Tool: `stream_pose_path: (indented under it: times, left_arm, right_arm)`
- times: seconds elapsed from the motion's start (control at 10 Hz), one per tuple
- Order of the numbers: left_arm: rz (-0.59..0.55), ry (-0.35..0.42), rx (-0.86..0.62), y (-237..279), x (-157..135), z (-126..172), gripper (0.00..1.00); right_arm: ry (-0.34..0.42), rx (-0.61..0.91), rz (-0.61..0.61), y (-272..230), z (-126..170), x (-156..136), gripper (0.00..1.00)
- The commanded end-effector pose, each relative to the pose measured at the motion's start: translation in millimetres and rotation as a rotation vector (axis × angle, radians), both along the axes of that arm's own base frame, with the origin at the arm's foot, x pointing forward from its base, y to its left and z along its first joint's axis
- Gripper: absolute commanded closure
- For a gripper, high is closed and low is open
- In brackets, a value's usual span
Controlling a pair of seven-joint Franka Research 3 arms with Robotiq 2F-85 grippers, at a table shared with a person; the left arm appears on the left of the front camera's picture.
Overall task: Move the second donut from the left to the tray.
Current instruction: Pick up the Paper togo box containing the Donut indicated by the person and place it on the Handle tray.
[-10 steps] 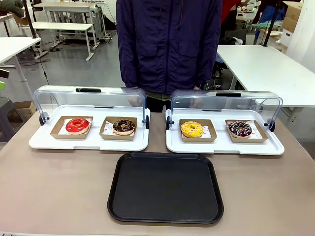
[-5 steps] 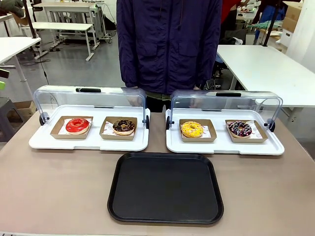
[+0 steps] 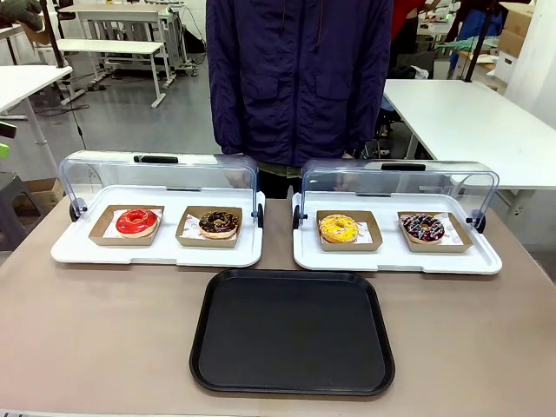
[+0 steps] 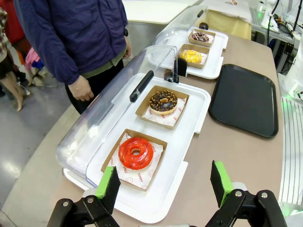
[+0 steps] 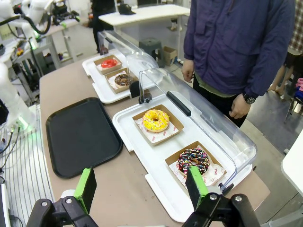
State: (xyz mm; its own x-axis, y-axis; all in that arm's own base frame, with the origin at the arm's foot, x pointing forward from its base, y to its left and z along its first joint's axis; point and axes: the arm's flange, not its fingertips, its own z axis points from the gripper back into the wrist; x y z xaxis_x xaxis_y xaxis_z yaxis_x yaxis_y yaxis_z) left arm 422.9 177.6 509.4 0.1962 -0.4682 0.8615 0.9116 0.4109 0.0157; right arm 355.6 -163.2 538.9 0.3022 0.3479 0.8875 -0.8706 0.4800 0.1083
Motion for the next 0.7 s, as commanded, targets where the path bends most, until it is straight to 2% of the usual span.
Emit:
stream_pose_path:
  times: [0.0,0.6]
  left_arm:
    - [-0.011,-0.005,-0.004,-0.8,-0.4,1.9,0.00]
    - [-0.011,-0.005,-0.004,-0.8,-0.4,1.9,0.00]
  right_arm:
    - [-0.030,0.012,0.007,1.1,-0.1,2.8,0.00]
    - [-0.030,0.012,0.007,1.1,-0.1,2.8,0.00]
